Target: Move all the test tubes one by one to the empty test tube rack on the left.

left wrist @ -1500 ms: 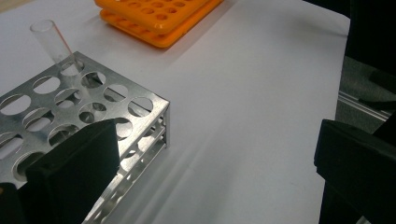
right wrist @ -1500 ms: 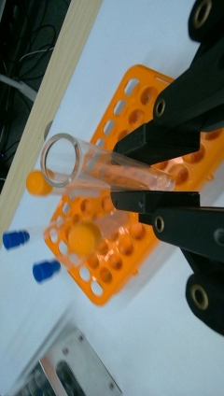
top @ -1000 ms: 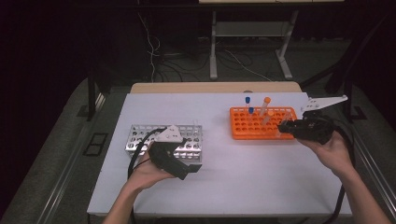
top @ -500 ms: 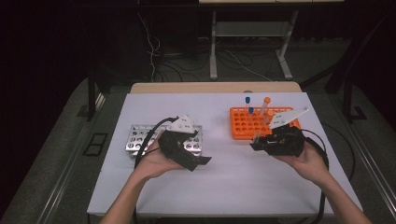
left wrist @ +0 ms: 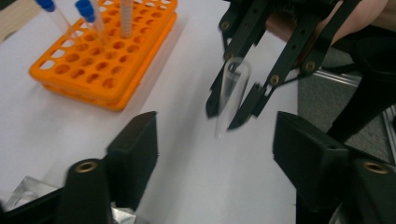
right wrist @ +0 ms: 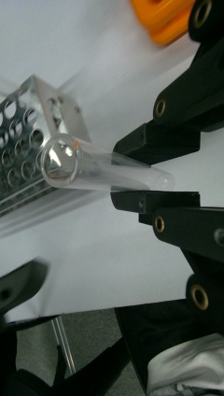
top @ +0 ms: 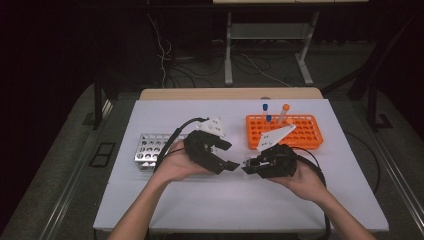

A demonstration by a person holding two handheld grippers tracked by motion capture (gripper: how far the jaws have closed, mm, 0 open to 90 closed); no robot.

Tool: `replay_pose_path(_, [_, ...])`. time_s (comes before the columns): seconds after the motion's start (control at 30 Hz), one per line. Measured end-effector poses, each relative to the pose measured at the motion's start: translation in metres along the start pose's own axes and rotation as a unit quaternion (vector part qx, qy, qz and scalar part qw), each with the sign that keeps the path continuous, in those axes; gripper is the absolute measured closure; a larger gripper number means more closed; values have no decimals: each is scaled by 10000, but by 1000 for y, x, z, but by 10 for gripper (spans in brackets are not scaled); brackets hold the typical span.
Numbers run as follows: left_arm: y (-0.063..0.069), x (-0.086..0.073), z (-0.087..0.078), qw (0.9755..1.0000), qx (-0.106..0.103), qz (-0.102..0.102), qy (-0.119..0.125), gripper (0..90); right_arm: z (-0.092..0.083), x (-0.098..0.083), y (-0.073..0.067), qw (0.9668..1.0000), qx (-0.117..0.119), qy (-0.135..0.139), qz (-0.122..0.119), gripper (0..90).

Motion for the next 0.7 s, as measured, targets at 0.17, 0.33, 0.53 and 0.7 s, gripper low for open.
replay_pose_path(0.17, [2, -1, 4, 9996, -166, 130, -177, 498, 11, 10, -7, 9998, 140, 14, -111, 751])
replay_pose_path(0.33, [4, -2, 4, 9990, -266, 224, -271, 627, 19, 18, -11, 9996, 231, 80, -167, 750])
replay_pose_path(0.53, [4, -3, 2, 9989, -243, 221, -327, 741, 23, 22, -14, 9993, 291, 83, -197, 748])
replay_pose_path(0.7, [3, -1, -5, 9991, -148, 245, -312, 743, 21, 21, -13, 9995, 279, 120, -127, 687])
Point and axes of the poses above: each handheld gripper's, and its own axes: z roughly forward along the jaws, x roughly out of its top, y roughly to its right, the point moved 1 cm from there along z, roughly forward along the jaws, and after that the axes turned 9 degrees about -z, right-handed, at the moved point
